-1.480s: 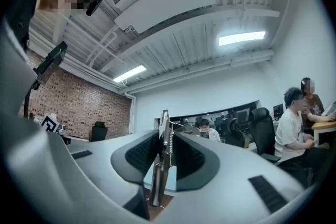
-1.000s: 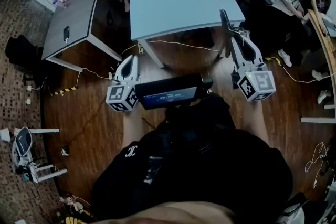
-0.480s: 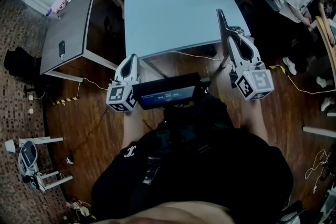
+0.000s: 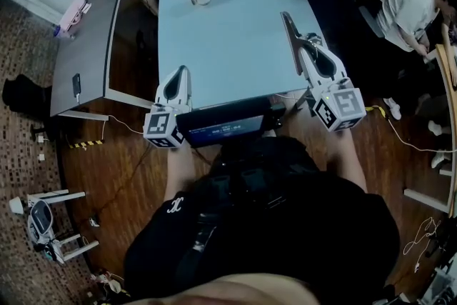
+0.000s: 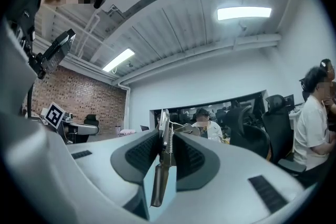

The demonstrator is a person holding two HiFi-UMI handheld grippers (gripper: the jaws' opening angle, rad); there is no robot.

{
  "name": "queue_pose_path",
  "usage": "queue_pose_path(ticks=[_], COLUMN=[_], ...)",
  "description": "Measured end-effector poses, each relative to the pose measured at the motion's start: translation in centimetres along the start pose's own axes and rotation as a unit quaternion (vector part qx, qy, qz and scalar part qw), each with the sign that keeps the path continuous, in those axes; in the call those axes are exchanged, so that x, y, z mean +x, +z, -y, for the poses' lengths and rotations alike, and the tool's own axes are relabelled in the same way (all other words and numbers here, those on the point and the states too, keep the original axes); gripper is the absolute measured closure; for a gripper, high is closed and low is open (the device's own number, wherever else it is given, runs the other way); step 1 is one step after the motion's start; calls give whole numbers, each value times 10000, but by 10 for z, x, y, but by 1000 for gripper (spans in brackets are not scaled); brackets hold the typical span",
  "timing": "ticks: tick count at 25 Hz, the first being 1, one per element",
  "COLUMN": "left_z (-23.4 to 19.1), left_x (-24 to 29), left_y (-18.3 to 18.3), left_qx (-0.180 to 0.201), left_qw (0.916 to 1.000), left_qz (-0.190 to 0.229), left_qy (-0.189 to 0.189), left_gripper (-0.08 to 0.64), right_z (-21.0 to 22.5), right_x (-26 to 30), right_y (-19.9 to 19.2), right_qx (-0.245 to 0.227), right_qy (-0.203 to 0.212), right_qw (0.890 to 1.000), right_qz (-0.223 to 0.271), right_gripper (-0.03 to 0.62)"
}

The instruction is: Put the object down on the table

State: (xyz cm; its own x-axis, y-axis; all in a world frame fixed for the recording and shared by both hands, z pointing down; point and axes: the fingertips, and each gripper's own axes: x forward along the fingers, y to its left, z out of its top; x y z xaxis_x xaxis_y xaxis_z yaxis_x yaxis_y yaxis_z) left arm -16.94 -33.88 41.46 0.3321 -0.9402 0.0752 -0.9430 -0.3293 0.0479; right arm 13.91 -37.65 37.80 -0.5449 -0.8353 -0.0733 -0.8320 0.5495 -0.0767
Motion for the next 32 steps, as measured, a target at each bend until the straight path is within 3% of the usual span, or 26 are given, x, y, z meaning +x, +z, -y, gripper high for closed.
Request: queue_pose_path(ticks=[12, 17, 22, 26, 32], left_z=[-50, -72, -89, -89, -88], left_x=[36, 32, 30, 33, 33], left_y=[-5, -8, -19, -24, -26], left_qx=[-43, -61, -229, -240, -247], left_qw=[9999, 9998, 9993, 9992, 9990], left_qz=[-145, -170, -265, -325, -360], left_qy=[-48, 26, 89, 23, 3], left_gripper=[568, 568, 568, 568, 568], right_z=[2, 0, -11, -27, -25], right_x=[64, 90, 121, 130, 123], right_y=[-29, -91, -191, -248, -323], right_qx=[168, 467, 716, 882, 1177], right_qy=[-51, -36, 91, 233, 197], right_qw=[9995, 9954, 9789, 9634, 9300], right_qz=[-251, -840, -1909, -2521, -3477], right_gripper=[506, 506, 508, 508, 508])
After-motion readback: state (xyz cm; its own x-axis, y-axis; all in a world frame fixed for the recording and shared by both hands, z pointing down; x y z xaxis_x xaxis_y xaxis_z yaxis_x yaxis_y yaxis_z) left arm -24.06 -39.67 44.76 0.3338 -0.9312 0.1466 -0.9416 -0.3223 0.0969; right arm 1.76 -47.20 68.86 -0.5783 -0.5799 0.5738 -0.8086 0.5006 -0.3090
